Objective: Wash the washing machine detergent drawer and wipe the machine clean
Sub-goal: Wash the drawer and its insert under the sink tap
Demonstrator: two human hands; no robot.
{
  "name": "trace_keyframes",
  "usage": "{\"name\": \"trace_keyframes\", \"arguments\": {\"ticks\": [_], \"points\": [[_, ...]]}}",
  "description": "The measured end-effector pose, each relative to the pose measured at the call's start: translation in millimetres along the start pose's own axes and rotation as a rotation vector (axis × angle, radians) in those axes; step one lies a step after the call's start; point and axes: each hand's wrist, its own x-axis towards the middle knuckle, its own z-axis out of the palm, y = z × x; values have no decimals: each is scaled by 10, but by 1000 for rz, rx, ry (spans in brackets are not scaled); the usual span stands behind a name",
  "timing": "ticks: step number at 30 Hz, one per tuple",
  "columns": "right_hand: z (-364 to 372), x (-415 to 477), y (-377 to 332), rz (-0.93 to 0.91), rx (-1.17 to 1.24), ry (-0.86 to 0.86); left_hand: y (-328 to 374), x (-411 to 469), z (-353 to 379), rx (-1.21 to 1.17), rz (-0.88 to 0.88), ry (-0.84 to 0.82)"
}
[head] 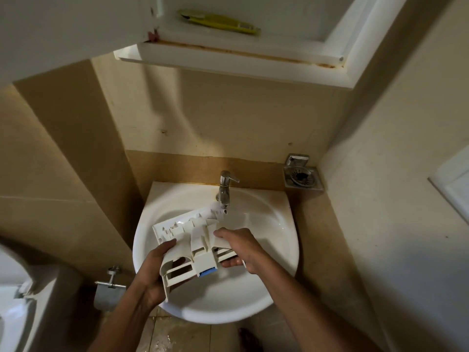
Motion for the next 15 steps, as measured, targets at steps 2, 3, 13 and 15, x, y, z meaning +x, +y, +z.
{"name": "trace_keyframes", "arguments": {"ticks": [2,3,13,15], "points": [[-24,9,4,2,-7,-12,-11,16,16,14,29,22],[-37,10,14,3,-15,-23,-18,26,25,18,39,33],[-365,18,247,11,-12,90,-225,57,326,265,-26,91],[-465,22,294,3,-27,112,-184,97,405,239,-29,50]]}}
